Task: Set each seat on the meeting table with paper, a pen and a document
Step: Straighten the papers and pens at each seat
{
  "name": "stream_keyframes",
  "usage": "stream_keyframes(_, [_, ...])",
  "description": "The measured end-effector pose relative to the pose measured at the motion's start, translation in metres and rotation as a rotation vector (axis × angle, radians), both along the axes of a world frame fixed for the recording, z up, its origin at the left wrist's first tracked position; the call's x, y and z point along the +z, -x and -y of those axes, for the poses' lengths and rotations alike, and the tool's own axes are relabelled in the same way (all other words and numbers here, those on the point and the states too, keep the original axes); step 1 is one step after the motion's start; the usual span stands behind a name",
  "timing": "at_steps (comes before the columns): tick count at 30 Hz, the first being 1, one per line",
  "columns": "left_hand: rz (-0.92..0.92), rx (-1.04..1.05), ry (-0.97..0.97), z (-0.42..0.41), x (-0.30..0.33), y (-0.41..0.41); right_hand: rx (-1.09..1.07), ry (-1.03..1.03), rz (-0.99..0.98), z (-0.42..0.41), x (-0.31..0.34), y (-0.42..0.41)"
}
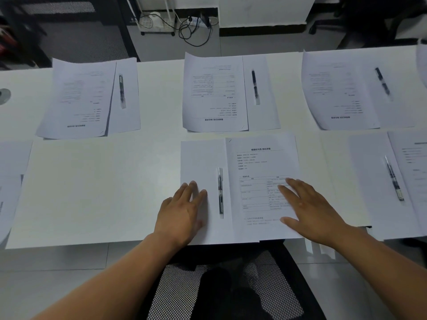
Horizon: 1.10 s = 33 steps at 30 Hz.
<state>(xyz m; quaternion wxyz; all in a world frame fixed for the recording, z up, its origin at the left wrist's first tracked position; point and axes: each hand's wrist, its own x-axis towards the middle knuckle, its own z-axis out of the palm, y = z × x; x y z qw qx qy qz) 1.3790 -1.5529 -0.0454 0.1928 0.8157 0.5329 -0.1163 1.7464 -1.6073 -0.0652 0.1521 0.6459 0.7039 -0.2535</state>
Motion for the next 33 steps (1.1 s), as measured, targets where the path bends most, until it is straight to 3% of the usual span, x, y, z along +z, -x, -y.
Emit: stream_keyframes(33, [0.005,0.018,0.013,-0.001,0.021,0.009,-0.010,0.000,0.047,0.016,0.027,0.021])
